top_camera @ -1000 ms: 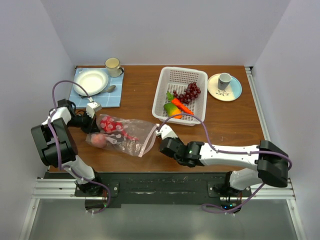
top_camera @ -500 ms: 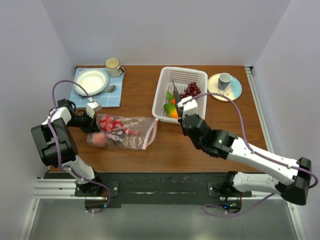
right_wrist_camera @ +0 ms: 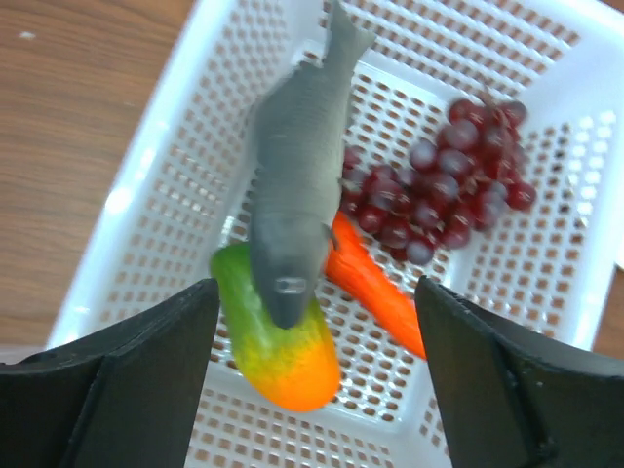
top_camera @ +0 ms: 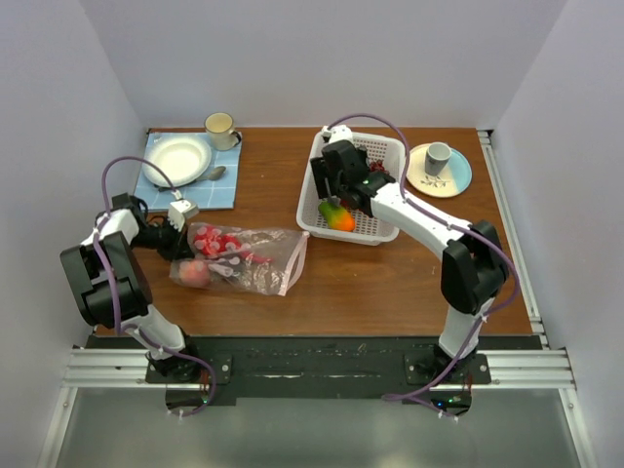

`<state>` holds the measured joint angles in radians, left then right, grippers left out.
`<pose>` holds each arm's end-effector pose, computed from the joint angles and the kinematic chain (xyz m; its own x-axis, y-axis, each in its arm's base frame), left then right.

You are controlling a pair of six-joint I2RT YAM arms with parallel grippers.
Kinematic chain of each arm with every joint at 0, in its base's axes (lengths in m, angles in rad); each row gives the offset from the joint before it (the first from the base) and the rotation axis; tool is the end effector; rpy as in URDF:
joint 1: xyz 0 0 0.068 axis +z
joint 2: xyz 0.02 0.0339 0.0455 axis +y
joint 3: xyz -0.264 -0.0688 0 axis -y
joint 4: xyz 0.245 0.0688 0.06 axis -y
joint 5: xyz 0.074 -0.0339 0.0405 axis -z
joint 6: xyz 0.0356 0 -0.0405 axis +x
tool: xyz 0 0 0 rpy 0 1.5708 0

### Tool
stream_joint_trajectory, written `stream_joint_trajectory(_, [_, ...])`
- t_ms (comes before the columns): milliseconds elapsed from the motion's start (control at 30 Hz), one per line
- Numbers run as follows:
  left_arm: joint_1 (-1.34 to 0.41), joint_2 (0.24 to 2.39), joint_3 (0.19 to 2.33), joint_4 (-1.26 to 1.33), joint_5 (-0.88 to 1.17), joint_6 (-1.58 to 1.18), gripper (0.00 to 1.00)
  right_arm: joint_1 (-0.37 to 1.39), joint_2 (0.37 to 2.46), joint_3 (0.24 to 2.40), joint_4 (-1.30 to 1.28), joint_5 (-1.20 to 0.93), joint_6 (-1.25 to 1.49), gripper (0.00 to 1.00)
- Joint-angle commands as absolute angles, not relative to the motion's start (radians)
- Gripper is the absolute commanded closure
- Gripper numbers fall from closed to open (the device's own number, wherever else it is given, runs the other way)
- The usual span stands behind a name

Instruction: Open the zip-top bag and remove the fake food

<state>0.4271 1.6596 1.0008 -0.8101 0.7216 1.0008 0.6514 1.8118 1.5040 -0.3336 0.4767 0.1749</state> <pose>0.2683 0.0963 0.1737 -0.6989 0.3763 -0.6082 0.6275 0.7307 -0.2690 0.3434 0.2412 0.2896 -0.5114 -0.1955 -0.8368 -0.1598 0.9784 -0.1309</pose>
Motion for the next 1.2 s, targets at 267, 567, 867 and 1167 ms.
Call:
stream_joint_trajectory(267, [0.43,1.649,1.0,-0.81,0.749,1.049,1.0,0.733,1.353,1.025,-0.005,0.138,0.143,0.6])
stream_joint_trajectory(567, [0.42,1.66,1.02,-0.81,0.746,1.034,1.0,0.936,1.362,0.736,0.204,0.213,0.199,1.0])
stream_joint_trajectory(867, [0.422,1.652,1.02,-0.815,0.736,1.031,1.0,0.945,1.525,0.836,0.31,0.14,0.204,1.0])
stream_joint_trajectory(1167, [0.422,1.663,1.034,-0.815,0.733,1.026,1.0,1.017,1.687,0.939,0.365,0.077,0.198,0.98])
